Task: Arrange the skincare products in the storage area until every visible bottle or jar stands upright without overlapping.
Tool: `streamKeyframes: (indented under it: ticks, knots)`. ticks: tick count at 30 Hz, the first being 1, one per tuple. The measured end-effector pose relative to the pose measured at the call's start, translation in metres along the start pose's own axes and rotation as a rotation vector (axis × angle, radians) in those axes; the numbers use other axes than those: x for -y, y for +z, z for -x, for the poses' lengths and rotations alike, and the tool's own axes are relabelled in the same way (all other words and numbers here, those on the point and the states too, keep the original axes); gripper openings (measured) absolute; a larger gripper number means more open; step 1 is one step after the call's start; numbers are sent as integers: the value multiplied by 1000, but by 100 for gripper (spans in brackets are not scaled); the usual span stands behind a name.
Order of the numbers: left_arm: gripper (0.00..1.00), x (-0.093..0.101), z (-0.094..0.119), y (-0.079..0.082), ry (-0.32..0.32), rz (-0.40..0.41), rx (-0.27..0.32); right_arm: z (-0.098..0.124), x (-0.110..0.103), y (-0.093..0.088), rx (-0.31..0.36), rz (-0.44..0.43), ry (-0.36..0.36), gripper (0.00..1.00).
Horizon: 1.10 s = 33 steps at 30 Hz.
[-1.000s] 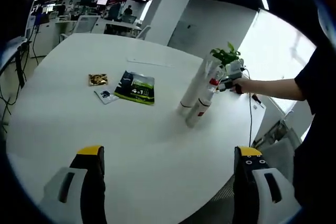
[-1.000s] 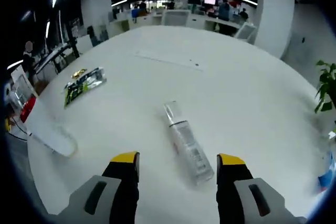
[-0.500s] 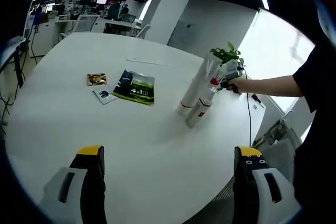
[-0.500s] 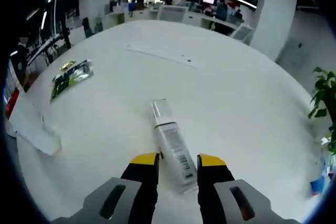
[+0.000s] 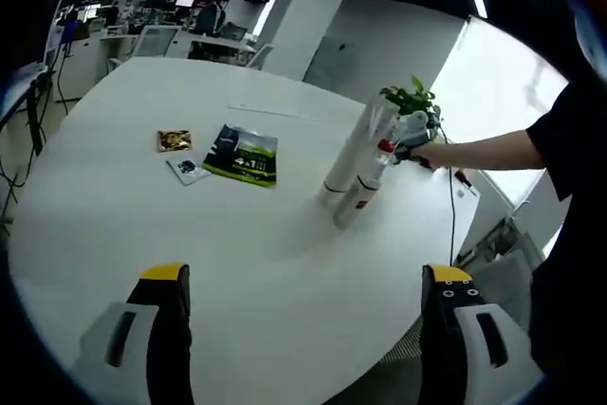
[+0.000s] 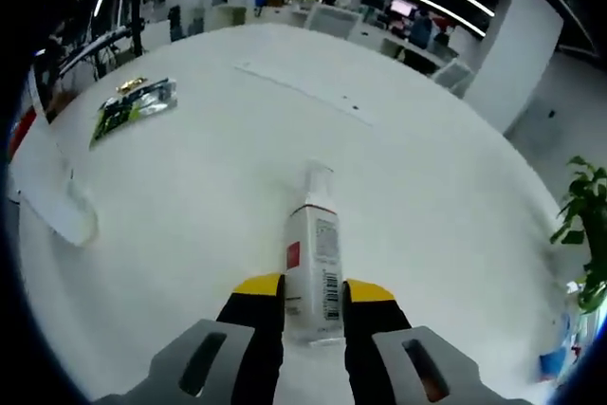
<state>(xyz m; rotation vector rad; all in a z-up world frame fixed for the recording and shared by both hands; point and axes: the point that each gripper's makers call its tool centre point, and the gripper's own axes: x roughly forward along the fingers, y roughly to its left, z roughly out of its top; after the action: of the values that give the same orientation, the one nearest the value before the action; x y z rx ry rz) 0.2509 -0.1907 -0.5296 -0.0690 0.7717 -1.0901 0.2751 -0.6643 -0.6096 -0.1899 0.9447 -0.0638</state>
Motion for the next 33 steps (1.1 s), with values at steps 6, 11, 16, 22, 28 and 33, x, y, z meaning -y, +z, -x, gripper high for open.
streamKeyframes:
  ticks: [6,11,16,22,28,33]
  knots:
    - [94,2,3,7,0,-7,11,0,-10,-2,-34,-5,36,15]
    - [94,3,5,10,-6,-19,23,23,-15,16,-12,42,43,14]
    - [94,14,8,16,-34,-38,43,53,-2,44,3,99,29,14]
    - [94,27,16,21,-67,-66,70,91,7,74,32,165,9,14]
    - [94,28,30,22,-73,-72,100,131,13,107,96,182,-4,14]
    - [94,31,40,24,-78,-84,119,162,-6,123,155,195,6,14]
